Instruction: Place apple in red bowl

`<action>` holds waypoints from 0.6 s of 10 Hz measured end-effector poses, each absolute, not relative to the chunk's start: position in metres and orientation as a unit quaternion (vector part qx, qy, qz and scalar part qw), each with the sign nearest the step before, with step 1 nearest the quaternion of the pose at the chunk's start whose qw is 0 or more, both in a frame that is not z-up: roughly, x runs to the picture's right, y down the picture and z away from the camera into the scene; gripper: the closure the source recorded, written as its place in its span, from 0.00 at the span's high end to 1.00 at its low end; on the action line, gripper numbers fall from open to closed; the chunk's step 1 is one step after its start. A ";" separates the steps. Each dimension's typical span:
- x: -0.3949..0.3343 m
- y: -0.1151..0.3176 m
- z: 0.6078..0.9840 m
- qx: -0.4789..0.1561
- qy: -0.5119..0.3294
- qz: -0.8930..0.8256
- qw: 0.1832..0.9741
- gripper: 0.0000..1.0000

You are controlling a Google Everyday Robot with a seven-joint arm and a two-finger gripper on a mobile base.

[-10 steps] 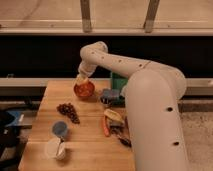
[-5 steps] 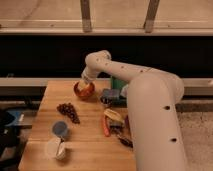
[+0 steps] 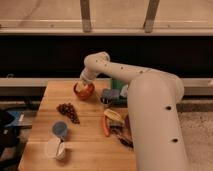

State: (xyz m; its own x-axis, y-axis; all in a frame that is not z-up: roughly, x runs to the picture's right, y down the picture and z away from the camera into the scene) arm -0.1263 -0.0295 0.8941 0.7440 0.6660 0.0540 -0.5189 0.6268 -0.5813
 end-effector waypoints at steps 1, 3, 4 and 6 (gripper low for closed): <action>-0.128 -0.030 0.892 -0.276 -0.132 0.330 0.893 0.64; -0.125 -0.034 0.887 -0.272 -0.128 0.329 0.895 0.64; -0.124 -0.038 0.885 -0.268 -0.126 0.327 0.897 0.64; -0.124 -0.054 0.874 -0.256 -0.125 0.321 0.903 0.64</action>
